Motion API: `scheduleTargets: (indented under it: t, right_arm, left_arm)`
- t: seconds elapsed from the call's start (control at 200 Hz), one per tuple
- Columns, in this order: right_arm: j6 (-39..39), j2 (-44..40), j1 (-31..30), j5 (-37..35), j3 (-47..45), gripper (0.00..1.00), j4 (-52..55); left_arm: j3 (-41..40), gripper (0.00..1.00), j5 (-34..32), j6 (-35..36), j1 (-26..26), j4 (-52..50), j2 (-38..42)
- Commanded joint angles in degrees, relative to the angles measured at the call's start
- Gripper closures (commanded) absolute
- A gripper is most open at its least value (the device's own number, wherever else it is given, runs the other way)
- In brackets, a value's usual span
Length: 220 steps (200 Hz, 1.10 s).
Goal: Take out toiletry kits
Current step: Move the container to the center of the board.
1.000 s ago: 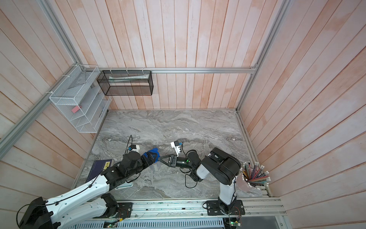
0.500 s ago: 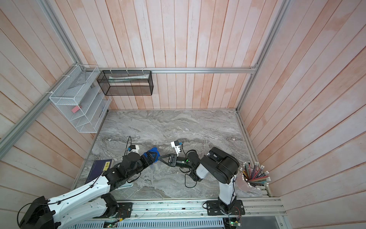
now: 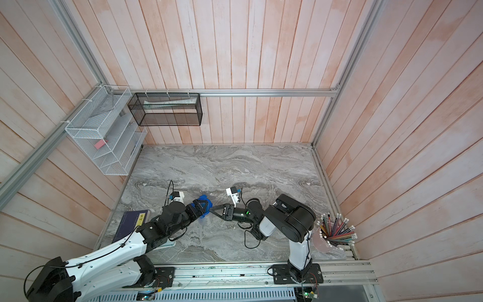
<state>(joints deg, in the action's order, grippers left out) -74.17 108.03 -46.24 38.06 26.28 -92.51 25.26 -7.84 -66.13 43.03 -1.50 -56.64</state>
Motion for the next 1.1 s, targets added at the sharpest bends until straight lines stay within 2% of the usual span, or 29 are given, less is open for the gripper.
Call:
scheduleTargets:
  t: [0.0, 0.36, 0.66, 1.095]
  right_arm:
    - [-0.43, 0.17, 0.44, 0.05, 1.9, 0.38, -11.03]
    - [-0.17, -4.19, 1.71, -0.97, -1.34, 0.39, -10.96]
    - [-0.25, -6.99, 3.14, -0.89, -3.73, 0.4, -10.94]
    - [0.08, -10.43, 6.52, -0.29, -8.09, 0.41, -11.01]
  left_arm:
    - [-2.76, 0.03, 1.94, 0.39, 0.46, -7.29, -2.3]
    - [-5.09, 0.09, 3.35, -1.16, 1.21, -6.62, -2.19]
    - [-6.01, 0.09, 2.39, -3.22, 3.91, -8.28, -0.66]
    - [-6.14, 0.13, 2.46, -5.49, 9.22, -2.84, -10.99]
